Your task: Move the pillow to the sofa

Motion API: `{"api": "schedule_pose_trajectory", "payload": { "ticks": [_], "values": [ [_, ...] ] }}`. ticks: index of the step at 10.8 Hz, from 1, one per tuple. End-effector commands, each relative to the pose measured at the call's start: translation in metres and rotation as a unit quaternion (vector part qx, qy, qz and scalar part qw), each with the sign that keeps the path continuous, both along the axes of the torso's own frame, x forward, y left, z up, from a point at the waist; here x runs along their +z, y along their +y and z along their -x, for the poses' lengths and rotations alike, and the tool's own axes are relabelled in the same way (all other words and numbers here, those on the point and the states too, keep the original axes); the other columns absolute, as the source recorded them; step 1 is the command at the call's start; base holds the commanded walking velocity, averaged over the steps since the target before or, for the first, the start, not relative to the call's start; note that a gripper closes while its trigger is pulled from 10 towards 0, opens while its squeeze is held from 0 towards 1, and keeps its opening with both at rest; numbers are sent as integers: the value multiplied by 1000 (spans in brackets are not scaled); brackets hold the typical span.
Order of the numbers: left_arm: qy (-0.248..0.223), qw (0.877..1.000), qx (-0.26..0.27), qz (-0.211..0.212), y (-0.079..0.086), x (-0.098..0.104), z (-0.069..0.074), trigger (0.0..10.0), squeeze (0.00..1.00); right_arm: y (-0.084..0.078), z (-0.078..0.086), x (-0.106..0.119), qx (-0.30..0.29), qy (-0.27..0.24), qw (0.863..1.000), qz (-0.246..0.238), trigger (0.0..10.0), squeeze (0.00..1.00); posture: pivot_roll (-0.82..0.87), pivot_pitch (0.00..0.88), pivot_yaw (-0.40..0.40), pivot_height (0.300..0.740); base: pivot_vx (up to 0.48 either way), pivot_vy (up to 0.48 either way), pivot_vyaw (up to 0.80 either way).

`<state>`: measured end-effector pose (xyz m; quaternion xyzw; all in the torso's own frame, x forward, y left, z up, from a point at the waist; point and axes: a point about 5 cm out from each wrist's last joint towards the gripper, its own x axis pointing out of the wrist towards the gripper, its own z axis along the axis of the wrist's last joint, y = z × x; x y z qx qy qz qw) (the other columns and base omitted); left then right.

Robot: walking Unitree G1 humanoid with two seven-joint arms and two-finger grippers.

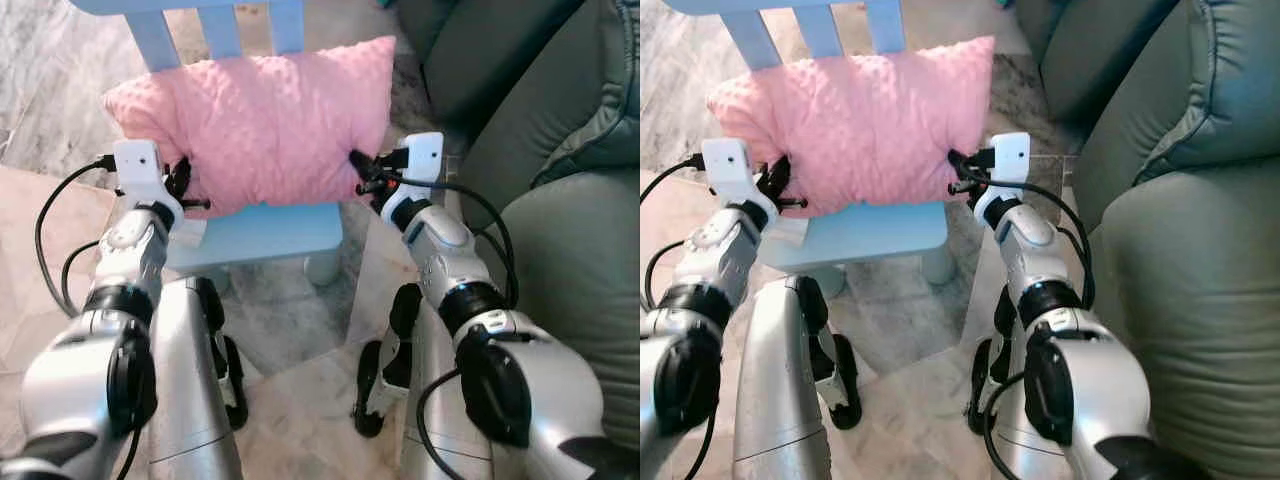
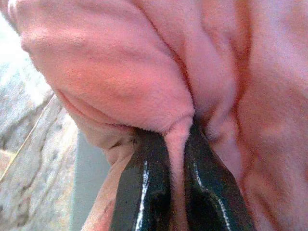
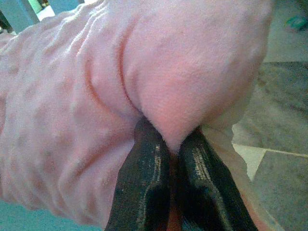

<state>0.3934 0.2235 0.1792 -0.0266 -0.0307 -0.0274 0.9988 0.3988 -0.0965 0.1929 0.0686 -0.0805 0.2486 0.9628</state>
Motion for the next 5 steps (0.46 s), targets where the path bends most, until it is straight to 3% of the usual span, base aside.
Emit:
{"api": "schedule_pose_trajectory", "payload": {
  "ticks": [1,3,5],
  "values": [
    [-11,1000,-17,-15,3,-7,7,0,0,-2,6,-6,-8,-22,1000,5,0,0,7,355,-28,467,0,0,0],
    [-38,997,-44,-56,0,-10,18,0,0,-8,15,-12,-33,-47,998,2,0,0,-9,287,-19,467,0,0,0],
    [-69,996,-25,-44,6,-1,31,0,0,-15,37,-22,-74,-59,995,-8,0,0,-15,222,-9,467,0,0,0]
  ]
}}
